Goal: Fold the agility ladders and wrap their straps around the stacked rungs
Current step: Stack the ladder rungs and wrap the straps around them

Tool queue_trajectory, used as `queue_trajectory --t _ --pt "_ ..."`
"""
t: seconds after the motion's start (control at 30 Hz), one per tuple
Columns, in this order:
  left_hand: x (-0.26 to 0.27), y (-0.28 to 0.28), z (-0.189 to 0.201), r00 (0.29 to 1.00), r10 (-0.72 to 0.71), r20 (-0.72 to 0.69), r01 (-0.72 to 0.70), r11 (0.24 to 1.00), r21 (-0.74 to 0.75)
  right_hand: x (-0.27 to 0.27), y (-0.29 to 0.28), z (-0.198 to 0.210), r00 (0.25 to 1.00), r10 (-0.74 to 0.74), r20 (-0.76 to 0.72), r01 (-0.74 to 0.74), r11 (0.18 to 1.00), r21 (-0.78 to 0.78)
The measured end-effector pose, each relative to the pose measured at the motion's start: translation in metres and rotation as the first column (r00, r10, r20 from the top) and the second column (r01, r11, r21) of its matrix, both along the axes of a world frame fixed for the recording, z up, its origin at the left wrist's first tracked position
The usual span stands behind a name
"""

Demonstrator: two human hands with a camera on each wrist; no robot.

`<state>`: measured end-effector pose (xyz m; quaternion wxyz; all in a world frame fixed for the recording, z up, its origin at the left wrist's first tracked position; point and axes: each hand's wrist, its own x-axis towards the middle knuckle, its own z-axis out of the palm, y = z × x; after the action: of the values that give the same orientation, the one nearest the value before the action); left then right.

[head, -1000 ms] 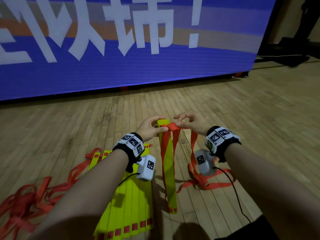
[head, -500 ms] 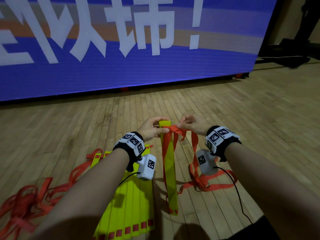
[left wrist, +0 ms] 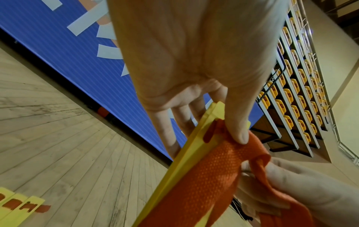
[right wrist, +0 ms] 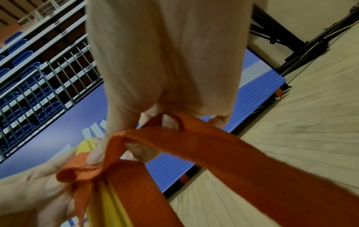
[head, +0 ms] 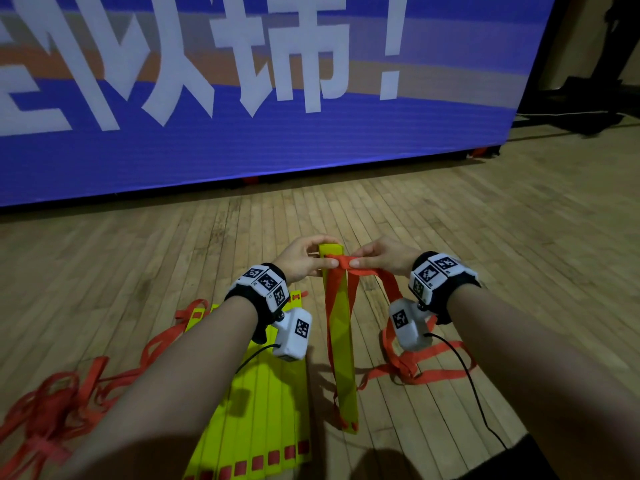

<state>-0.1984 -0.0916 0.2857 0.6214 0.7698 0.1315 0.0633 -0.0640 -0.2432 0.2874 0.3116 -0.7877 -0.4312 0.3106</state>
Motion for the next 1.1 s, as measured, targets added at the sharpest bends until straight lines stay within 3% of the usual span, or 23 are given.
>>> queue_trajectory --t 0.13,0.23,0.33,0.5,0.73,0.97,1.1 --pt "0.001 -0.001 0.0 1.0 0.011 0.006 -0.011 0.999 -0.038 0.002 0.001 -0.002 0.999 -0.035 -0.038 0.037 0.999 0.035" --pt "0.001 -0.002 0.001 1.0 0.0 0.001 0.0 0.999 -0.033 0.002 0.0 0.002 1.0 -0.003 0.027 0.006 0.995 -0.102" --pt "0.0 -0.003 0.002 1.0 -0.019 -0.006 0.019 0.999 -0.034 0.004 -0.004 0.005 0.999 -0.015 -0.035 0.009 0.983 -0.182" --pt "-0.001 -0.002 0.001 1.0 -0.021 -0.011 0.02 0.999 -0.028 0.004 -0.006 -0.002 0.978 -0.114 -0.174 0.098 0.99 -0.099" --pt "-0.001 -0.004 0.0 1.0 -0.006 0.01 0.005 1.0 0.017 0.005 -0.004 0.001 0.965 -0.219 -0.143 0.212 0.975 -0.059" --pt "0.0 -0.006 -0.006 0.998 0.03 0.058 -0.031 0.999 0.03 -0.006 -0.008 0.003 0.96 -0.179 -0.216 0.193 0.98 0.045" --pt "-0.002 -0.006 -0.008 0.998 0.03 0.064 -0.032 0.999 0.03 -0.011 -0.008 0.008 0.975 -0.163 -0.151 0.16 0.987 -0.031"
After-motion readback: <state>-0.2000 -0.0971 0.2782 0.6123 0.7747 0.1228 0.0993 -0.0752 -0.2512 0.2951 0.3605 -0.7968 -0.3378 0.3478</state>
